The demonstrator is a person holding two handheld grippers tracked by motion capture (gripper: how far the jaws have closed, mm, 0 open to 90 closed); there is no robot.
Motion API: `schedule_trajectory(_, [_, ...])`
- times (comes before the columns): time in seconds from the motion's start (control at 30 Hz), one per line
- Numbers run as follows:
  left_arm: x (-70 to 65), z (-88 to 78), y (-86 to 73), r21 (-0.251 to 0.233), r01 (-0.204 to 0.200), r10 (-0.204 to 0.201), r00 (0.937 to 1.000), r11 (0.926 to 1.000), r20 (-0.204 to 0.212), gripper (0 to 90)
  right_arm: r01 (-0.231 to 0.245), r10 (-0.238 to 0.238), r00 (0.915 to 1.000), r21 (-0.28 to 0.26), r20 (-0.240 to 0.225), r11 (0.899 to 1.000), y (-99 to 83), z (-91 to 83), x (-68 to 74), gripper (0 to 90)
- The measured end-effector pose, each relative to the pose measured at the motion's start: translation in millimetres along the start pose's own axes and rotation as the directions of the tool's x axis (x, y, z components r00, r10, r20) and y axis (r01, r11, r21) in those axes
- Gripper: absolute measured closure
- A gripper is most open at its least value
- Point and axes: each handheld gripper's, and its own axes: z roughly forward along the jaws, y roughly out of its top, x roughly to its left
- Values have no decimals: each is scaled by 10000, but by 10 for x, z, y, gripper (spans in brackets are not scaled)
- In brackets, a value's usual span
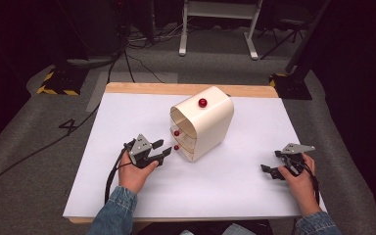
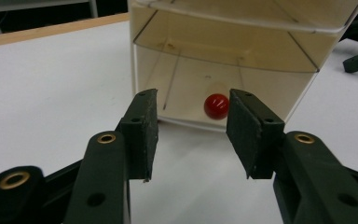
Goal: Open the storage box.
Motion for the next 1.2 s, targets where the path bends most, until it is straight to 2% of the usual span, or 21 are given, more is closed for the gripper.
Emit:
schedule_trajectory(0.17, [-57, 145, -6, 425, -70, 62, 9998, 9991, 187, 555, 4, -4, 10000, -4, 0, 10000, -1, -1, 0, 91])
schedule_trajectory(0.47, [-55, 238, -23, 648, 77, -104, 9991, 9979, 413, 600, 3, -3, 10000, -3, 3, 10000, 0, 0, 0, 91])
schedule_trajectory(0.6, [-45, 268, -38, 761, 402, -452, 9968, 9963, 654, 658, 4, -4, 10000, -4, 4, 10000, -1, -1, 1, 91])
schedule_trajectory(0.7, [-43, 266, -36, 755, 414, -472, 9960, 9963, 756, 721, 3, -3, 10000, -3, 3, 10000, 0, 0, 0, 91])
schedule_trajectory(0.83, [-54, 263, -30, 754, 46, -92, 9981, 9971, 614, 740, 3, -3, 10000, -2, 2, 10000, 0, 0, 0, 91])
schedule_trajectory(1.0, [-55, 238, -17, 745, -131, 87, 9982, 9971, 596, 742, 6, -6, 10000, -16, 1, 10000, -2, 0, 1, 91])
schedule_trajectory(1.2, [-65, 131, -5, 900, -522, 477, 9975, 9946, 514, 743, 6, -6, 10000, -17, -3, 10000, -1, 0, 1, 91])
